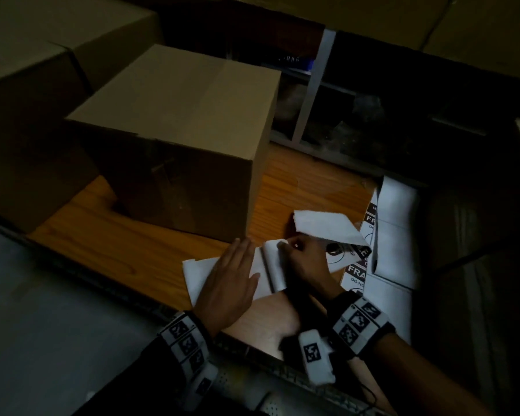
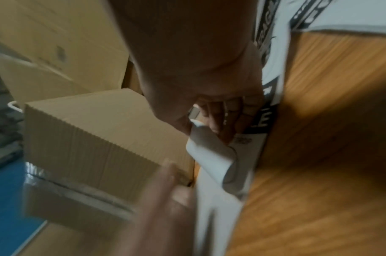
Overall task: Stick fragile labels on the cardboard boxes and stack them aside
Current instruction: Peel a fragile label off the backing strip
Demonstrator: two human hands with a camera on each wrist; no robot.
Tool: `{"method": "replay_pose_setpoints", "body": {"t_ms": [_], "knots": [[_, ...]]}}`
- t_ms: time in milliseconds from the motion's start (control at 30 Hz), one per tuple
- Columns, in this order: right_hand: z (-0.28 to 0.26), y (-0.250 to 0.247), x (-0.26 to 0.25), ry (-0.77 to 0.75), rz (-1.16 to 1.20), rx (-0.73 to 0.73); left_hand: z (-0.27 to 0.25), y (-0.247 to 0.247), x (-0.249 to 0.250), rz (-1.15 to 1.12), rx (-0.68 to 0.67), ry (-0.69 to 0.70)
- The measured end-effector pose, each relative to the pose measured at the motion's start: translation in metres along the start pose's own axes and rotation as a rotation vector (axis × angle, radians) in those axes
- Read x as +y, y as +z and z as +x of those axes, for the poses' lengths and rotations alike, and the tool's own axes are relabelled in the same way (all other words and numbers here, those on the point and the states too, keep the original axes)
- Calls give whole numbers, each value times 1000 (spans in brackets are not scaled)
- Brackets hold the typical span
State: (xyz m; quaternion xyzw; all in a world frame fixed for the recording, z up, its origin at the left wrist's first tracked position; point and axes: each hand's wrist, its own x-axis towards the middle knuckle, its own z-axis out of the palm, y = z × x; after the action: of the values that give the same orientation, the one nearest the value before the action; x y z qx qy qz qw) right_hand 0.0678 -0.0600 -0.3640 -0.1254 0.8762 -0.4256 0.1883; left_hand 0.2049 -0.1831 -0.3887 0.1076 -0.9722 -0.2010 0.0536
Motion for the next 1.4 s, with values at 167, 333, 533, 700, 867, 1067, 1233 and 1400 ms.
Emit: {"method": "replay_pose_setpoints", "body": {"t_ms": [167,333,533,700,867,1067,1233,1400], "knots": [[7,-13,4,65,100,-5,-2,22,-13,185,-153,8],[1,-19,7,37,97,-17,2,19,-4,208,-152,6],[0,1,12,-24,36,-38,17,7,19,177,-169,-105],[-1,7,19,-95,-65,26,3,35,6,128,-84,-61],[6,-4,30,-152,-210,-6,2,41,2,172,-22,-50],[6,-3,36,-291,-278,33,0,43,1,168,-17,-51],[7,-4,41,-309,-274,79,0,42,0,169,-39,-47],[5,-5,43,-312,-262,96,1,43,0,172,-38,-52]]}}
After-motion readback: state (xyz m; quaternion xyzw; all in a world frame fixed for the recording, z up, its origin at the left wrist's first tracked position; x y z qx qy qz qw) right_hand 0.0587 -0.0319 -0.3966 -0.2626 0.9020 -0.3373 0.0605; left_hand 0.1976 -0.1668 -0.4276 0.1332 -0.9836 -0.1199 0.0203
